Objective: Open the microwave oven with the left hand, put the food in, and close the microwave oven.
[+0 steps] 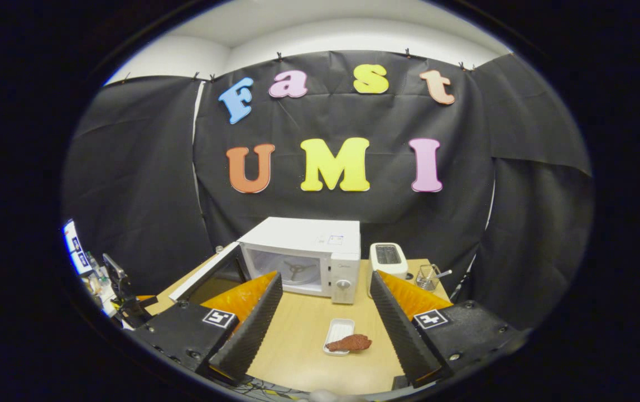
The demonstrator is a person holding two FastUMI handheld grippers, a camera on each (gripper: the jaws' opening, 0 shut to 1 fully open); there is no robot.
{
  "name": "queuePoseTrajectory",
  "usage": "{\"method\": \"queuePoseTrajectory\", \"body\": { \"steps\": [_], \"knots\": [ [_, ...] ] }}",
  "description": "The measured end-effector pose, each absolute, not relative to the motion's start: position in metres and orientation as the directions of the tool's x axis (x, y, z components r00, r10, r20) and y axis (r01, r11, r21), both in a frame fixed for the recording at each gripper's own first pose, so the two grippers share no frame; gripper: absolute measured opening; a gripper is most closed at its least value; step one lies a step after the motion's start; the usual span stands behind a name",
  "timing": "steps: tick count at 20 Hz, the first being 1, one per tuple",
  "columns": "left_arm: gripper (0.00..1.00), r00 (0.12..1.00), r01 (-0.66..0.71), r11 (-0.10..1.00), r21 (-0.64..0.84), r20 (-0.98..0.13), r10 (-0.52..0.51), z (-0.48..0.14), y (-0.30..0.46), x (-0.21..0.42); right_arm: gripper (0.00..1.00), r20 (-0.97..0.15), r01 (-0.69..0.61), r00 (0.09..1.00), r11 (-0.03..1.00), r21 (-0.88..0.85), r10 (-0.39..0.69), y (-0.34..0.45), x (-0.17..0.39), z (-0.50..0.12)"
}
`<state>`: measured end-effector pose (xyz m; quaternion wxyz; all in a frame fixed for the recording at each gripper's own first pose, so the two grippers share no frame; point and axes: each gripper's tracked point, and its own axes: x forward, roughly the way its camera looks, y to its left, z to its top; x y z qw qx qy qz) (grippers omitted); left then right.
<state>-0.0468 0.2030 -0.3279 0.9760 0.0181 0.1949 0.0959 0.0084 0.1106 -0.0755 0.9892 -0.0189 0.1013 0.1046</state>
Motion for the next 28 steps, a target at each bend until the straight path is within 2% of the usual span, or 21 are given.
{"method": "queuePoseTrajectory", "body": {
  "steps": [1, 4, 5, 6, 7, 11, 12, 13, 14, 16, 18, 19, 20, 21, 22, 23, 24, 25, 26, 27, 28],
  "knots": [
    [0.97, 0.905, -0.185, 0.980, 0.079, -0.375, 0.201, -0.326, 0.204, -0.051, 1.00, -0.207, -0.213, 0.957, 0.977, -0.019, 0.205, 0.109, 0.009, -0.079],
    [0.97, 0.911, -0.189, 0.980, 0.068, -0.360, 0.201, -0.312, 0.200, -0.062, 1.00, -0.220, -0.213, 0.954, 0.977, -0.023, 0.203, 0.096, 0.015, -0.098],
    [0.97, 0.915, -0.189, 0.980, 0.060, -0.352, 0.198, -0.304, 0.195, -0.066, 0.96, -0.229, -0.212, 0.952, 0.977, -0.020, 0.202, 0.090, 0.018, -0.106],
    [0.97, 0.922, -0.179, 0.983, 0.048, -0.340, 0.185, -0.296, 0.188, -0.069, 0.96, -0.238, -0.211, 0.950, 0.977, -0.013, 0.202, 0.082, 0.021, -0.118],
    [0.97, 0.930, -0.168, 0.985, 0.041, -0.324, 0.172, -0.285, 0.179, -0.070, 1.00, -0.251, -0.207, 0.947, 0.978, -0.001, 0.200, 0.073, 0.025, -0.131],
    [0.97, 0.960, -0.100, 0.995, 0.018, -0.260, 0.102, -0.241, 0.137, -0.059, 1.00, -0.346, -0.206, 0.914, 0.977, 0.055, 0.212, 0.039, 0.039, -0.202],
    [0.96, 0.967, -0.083, 0.996, 0.010, -0.240, 0.083, -0.228, 0.127, -0.055, 1.00, -0.371, -0.221, 0.899, 0.973, 0.071, 0.231, 0.036, 0.042, -0.223],
    [0.97, 0.972, -0.070, 0.998, 0.003, -0.224, 0.069, -0.216, 0.116, -0.051, 0.92, -0.409, -0.232, 0.878, 0.969, 0.090, 0.248, 0.032, 0.045, -0.243],
    [0.97, 0.976, -0.057, 0.998, -0.001, -0.209, 0.056, -0.206, 0.105, -0.046, 0.98, -0.442, -0.241, 0.857, 0.964, 0.112, 0.265, 0.028, 0.050, -0.265],
    [1.00, 0.982, -0.028, 1.000, -0.013, -0.185, 0.025, -0.185, 0.080, -0.035, 0.98, -0.490, -0.249, 0.819, 0.954, 0.168, 0.300, 0.023, 0.062, -0.300],
    [0.97, 0.984, -0.005, 1.000, -0.010, -0.178, 0.004, -0.171, 0.055, -0.023, 0.97, -0.529, -0.263, 0.776, 0.939, 0.223, 0.343, 0.023, 0.075, -0.333],
    [0.96, 0.984, -0.003, 1.000, 0.000, -0.175, 0.003, -0.165, 0.047, -0.016, 0.87, -0.547, -0.271, 0.754, 0.931, 0.246, 0.364, 0.024, 0.083, -0.347],
    [0.97, 0.985, 0.000, 1.000, 0.007, -0.175, 0.001, -0.159, 0.038, -0.009, 0.97, -0.561, -0.275, 0.735, 0.923, 0.269, 0.382, 0.024, 0.092, -0.360],
    [0.97, 0.985, 0.004, 1.000, 0.010, -0.173, -0.003, -0.152, 0.026, -0.002, 0.87, -0.573, -0.282, 0.710, 0.911, 0.299, 0.409, 0.026, 0.101, -0.371],
    [0.97, 0.985, 0.009, 1.000, 0.009, -0.175, -0.007, -0.147, 0.015, 0.006, 0.86, -0.582, -0.292, 0.682, 0.895, 0.337, 0.442, 0.029, 0.110, -0.380],
    [0.97, 0.985, 0.010, 1.000, 0.010, -0.175, -0.008, -0.140, 0.006, 0.013, 0.96, -0.593, -0.290, 0.655, 0.880, 0.377, 0.469, 0.033, 0.119, -0.391],
    [0.96, 0.985, 0.008, 1.000, 0.011, -0.172, -0.006, -0.135, -0.003, 0.021, 0.94, -0.602, -0.290, 0.620, 0.860, 0.420, 0.503, 0.039, 0.128, -0.398],
    [0.96, 0.985, 0.003, 1.000, 0.012, -0.171, -0.001, -0.128, -0.011, 0.028, 0.81, -0.610, -0.286, 0.585, 0.839, 0.462, 0.535, 0.044, 0.136, -0.405],
    [0.96, 0.985, -0.003, 1.000, 0.013, -0.172, 0.006, -0.124, -0.019, 0.035, 0.89, -0.620, -0.273, 0.553, 0.824, 0.496, 0.557, 0.044, 0.141, -0.411],
    [0.96, 0.985, -0.013, 1.000, 0.021, -0.173, 0.016, -0.121, -0.025, 0.040, 0.74, -0.629, -0.257, 0.523, 0.810, 0.528, 0.576, 0.045, 0.143, -0.417],
    [0.97, 0.985, -0.033, 0.999, 0.031, -0.171, 0.038, -0.117, -0.028, 0.045, 0.75, -0.636, -0.244, 0.492, 0.796, 0.555, 0.594, 0.046, 0.145, -0.423]
  ]
}}
